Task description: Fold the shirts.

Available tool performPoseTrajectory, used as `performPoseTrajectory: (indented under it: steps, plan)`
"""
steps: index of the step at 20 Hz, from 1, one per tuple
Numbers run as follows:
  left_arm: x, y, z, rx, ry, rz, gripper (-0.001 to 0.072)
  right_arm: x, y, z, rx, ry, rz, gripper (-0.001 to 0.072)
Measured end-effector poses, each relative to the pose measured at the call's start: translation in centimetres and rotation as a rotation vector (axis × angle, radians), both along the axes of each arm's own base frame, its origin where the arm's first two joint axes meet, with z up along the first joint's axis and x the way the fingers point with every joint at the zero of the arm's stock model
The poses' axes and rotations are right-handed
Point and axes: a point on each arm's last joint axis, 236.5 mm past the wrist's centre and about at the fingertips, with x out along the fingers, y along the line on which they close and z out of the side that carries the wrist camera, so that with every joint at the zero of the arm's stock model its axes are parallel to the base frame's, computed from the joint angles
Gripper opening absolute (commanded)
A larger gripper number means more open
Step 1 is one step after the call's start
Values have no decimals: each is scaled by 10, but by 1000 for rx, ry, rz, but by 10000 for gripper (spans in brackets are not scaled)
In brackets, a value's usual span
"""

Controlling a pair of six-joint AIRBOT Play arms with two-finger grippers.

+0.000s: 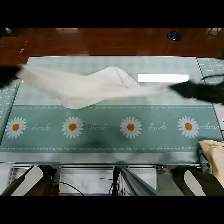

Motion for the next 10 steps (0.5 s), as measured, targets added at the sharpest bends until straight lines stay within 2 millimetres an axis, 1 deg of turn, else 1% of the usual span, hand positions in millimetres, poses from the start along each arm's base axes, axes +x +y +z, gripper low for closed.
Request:
performPoseTrajectory:
  steps: [1,2,3,4,6,7,8,9,10]
  plan:
    - [-7,-4,40,36,-94,31,23,-1,-10,45,-42,-114,-41,18]
    - [-18,-11,79,68,-184,59,24,-5,-22,93,-96,-231,-90,18]
    - [-34,-21,120,105,-281,88,24,-13,-32,132,-150,-321,-141,18]
    - [-51,-31,152,144,-359,124,24,-22,-42,171,-204,-410,-204,18]
    - [-93,-54,212,228,-502,213,24,-46,-53,234,-275,-548,-305,18]
    - [-113,-65,231,269,-547,258,24,-59,-55,260,-296,-608,-346,18]
    - [-134,-74,248,310,-586,311,24,-71,-56,279,-316,-649,-374,18]
    - [-152,-82,261,343,-611,362,24,-84,-55,292,-338,-676,-391,17]
    - [-172,-91,268,380,-624,408,24,-95,-54,299,-361,-682,-401,18]
